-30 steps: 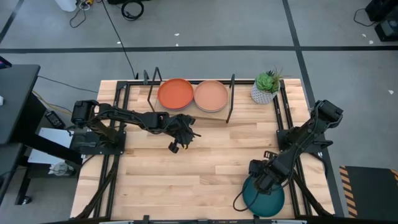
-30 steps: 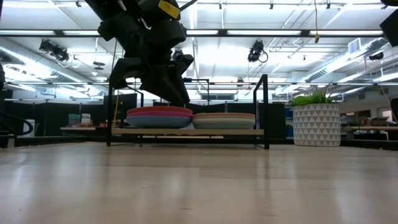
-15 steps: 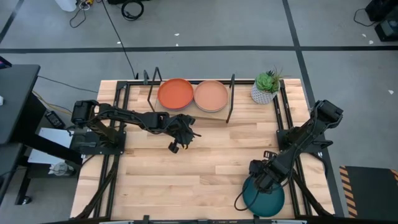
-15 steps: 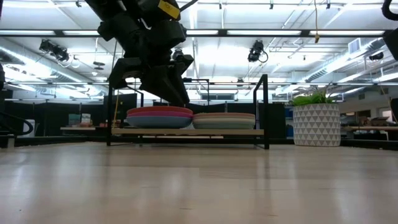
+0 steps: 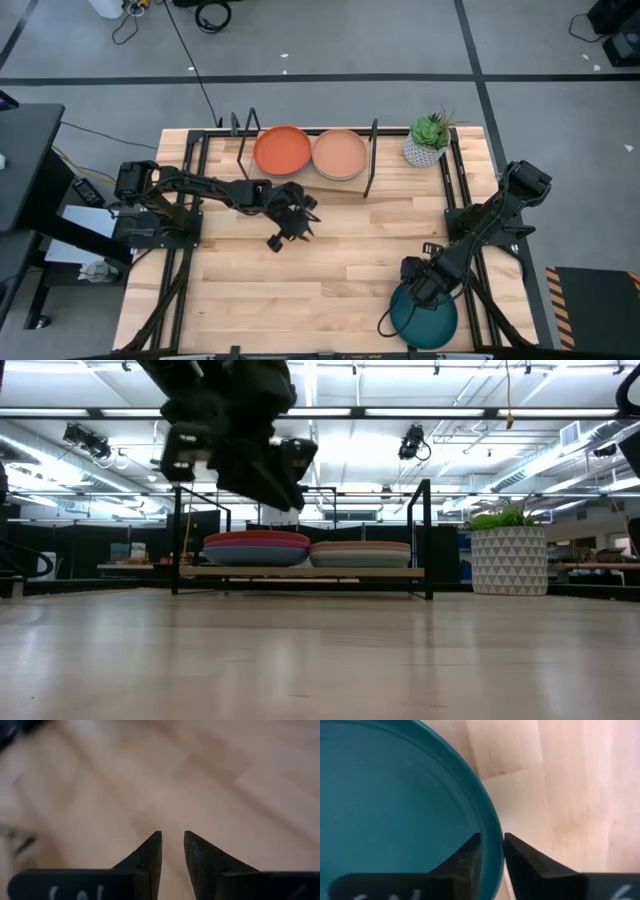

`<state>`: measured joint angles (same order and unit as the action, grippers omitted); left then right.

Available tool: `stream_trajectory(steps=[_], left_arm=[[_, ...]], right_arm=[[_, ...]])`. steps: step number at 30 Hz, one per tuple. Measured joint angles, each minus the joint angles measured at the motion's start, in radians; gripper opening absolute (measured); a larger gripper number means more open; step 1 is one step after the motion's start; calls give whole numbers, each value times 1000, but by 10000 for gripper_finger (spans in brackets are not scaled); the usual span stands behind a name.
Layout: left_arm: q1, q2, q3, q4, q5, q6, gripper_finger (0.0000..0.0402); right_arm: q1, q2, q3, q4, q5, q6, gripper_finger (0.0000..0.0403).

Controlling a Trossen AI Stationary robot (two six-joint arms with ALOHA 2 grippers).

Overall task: Place and stack plates onto a shelf
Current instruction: Stack the green plate on top of the orange plate on the shelf

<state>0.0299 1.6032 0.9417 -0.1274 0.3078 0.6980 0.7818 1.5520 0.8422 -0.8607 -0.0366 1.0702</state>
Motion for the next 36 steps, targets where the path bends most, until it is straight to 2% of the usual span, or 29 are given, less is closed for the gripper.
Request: stream_trajectory(steps=[3, 7, 11, 13, 18, 28, 36], left_arm=[[-9, 9, 0, 35, 94, 56, 89], [-41, 58, 0, 153, 98, 149, 89], [-88, 131, 0, 270, 79, 323, 89], [-116, 164, 0, 323, 34, 394, 89], [-163, 234, 0, 444, -50, 449, 107], [-175, 265, 0, 558, -56, 528, 194], [-181, 325, -1, 631, -47, 695, 191]], right_arm=[[-2, 0, -24, 22, -23, 0, 62], [-28, -7, -45, 30, -70, -24, 14], [-84, -22, -50, 30, -88, -91, 17], [-131, -40, -52, 24, -79, -129, 14], [-241, -97, -53, 29, -66, -164, 12], [-453, -147, -53, 50, -87, -247, 12], [-573, -144, -52, 172, -137, -330, 12]])
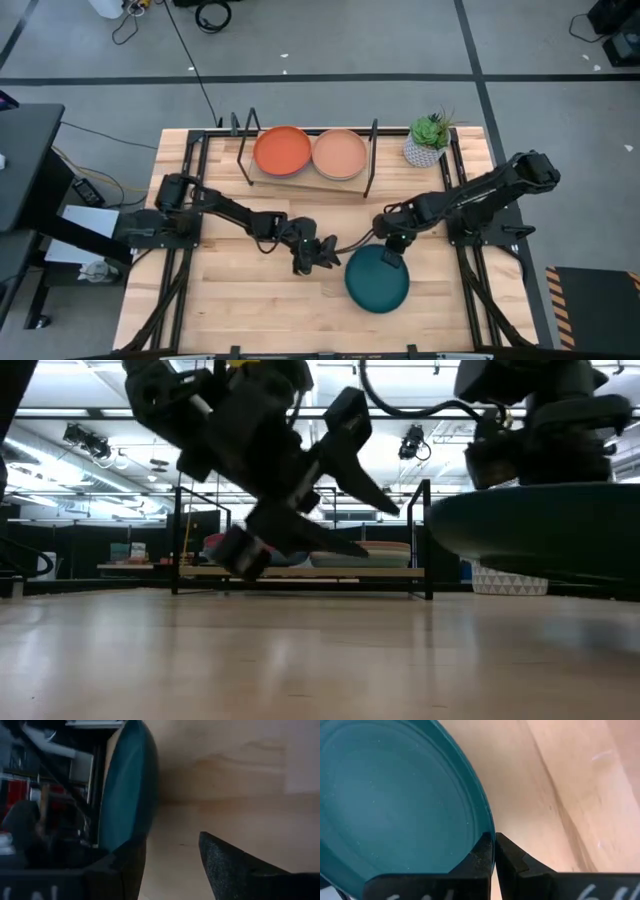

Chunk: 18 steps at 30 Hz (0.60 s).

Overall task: Place and stack plates onto a shelf
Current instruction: Stack the green plate on top of the orange plate on the shelf

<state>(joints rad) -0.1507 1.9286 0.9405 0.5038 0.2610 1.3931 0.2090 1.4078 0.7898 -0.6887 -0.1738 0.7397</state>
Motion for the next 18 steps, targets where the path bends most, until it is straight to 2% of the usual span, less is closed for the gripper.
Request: stream_trajectory(steps=[3, 8, 18], left_arm=[[-8, 40, 1, 77, -32, 80, 188], [-13, 83, 1, 213, -71, 90, 188], [-9, 83, 2, 228, -182, 31, 188]], right_arm=[[-30, 0, 0, 13, -2, -11, 12], [-63, 0, 0, -1, -12, -24, 12], [-75, -1, 2, 4, -37, -34, 12]])
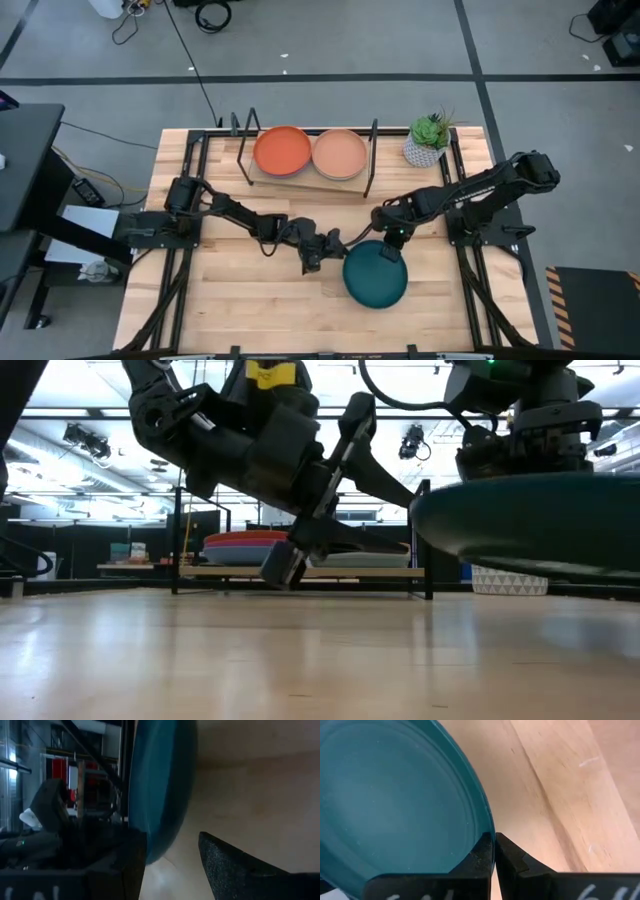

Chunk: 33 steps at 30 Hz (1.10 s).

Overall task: Place and stack plates onto a shelf
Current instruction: Stack the green plate on top of the orange plate on the shelf

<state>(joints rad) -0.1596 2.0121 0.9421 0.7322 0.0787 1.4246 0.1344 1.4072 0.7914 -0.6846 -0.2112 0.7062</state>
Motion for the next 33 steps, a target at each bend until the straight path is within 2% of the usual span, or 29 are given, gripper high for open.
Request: stream_trajectory(steps=[6, 15, 19, 29, 33], left_arm=[[-1, 0, 0, 0, -9, -1, 187], [-1, 0, 0, -3, 165, 0, 181], [-1, 0, 0, -5, 179, 0, 155], [-2, -1, 0, -56, 188, -17, 55], [0, -1, 0, -84, 232, -28, 40]], right_arm=[[-9, 0, 0, -1, 5, -2, 12], [-40, 0, 0, 64, 8, -2, 14], [-50, 0, 0, 81, 7, -2, 14], [-57, 0, 0, 136, 17, -26, 28], [-60, 0, 0, 138, 25, -39, 46]])
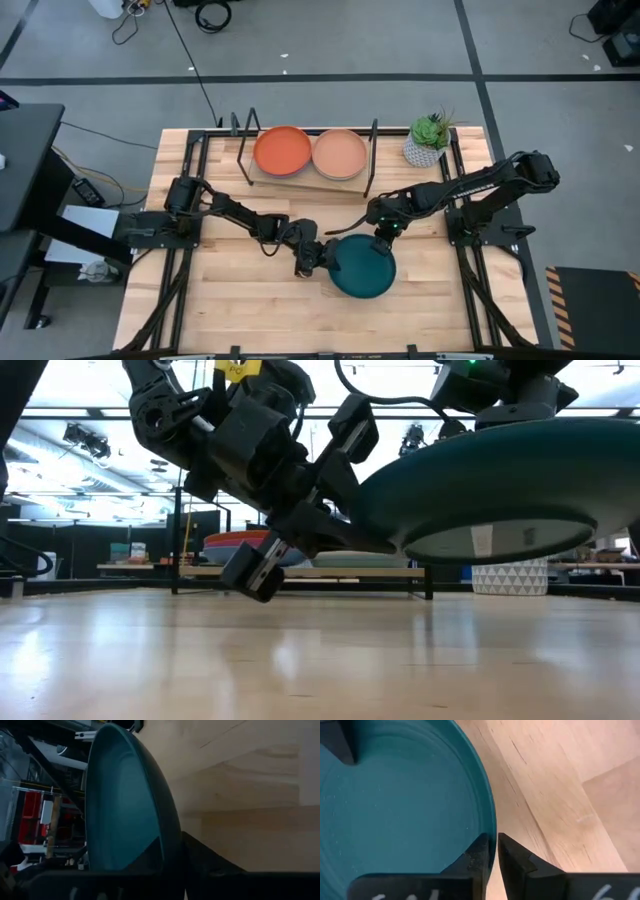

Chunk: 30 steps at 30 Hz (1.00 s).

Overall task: Place and stack plates onto a shelf
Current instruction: Stack the green plate on top of the orange plate on the shelf

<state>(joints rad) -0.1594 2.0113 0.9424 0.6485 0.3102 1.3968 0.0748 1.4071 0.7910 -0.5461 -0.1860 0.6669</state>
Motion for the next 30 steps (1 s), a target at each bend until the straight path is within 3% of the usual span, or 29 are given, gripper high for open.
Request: stream_trajectory(steps=[9, 15, 22, 30], left_arm=[[-3, 0, 0, -11, 7, -75, 48], [-27, -31, 0, -54, -90, -173, 46], [-119, -111, 0, -194, -410, -249, 46], [-265, -218, 0, -376, -871, -383, 46]], right_arm=[[-54, -78, 51, -33, 10, -60, 62], [-57, -204, 94, -77, 102, -162, 62], [-4, -341, 94, -126, 314, -278, 62], [34, -394, 94, -148, 391, -378, 62]])
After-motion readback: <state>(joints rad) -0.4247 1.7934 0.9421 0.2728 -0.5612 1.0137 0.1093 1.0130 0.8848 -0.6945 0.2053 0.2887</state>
